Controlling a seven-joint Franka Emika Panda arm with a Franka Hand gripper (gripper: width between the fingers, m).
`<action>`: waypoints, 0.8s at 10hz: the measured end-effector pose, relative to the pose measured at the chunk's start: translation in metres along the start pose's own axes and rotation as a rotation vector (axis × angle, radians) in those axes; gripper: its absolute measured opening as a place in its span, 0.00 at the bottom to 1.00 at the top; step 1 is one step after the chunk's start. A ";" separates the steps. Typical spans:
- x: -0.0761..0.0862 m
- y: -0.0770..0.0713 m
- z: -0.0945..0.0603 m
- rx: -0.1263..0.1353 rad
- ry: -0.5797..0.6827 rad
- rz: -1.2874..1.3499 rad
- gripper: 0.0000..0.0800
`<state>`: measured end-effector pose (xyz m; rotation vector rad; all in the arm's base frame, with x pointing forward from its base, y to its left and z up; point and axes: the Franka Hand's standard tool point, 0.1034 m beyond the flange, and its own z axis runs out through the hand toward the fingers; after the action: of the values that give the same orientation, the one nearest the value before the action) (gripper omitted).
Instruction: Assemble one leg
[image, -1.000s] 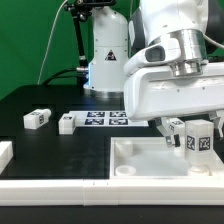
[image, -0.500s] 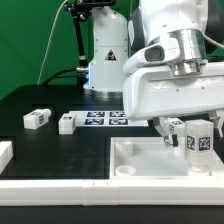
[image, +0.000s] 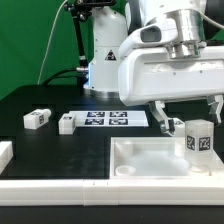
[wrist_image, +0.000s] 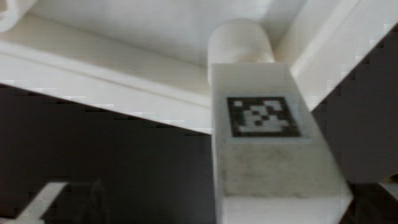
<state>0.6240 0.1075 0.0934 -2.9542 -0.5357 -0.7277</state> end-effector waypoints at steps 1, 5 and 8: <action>0.000 0.000 0.000 -0.001 0.001 0.000 0.81; -0.005 -0.019 0.000 0.082 -0.279 0.018 0.81; -0.003 -0.019 0.000 0.088 -0.296 0.016 0.81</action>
Offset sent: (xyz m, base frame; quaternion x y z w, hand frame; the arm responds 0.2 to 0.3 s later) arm 0.0000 0.0000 0.0000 0.0000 -0.1593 0.0000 0.9872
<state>0.6153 0.1247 0.0916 -2.9938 -0.5435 -0.2573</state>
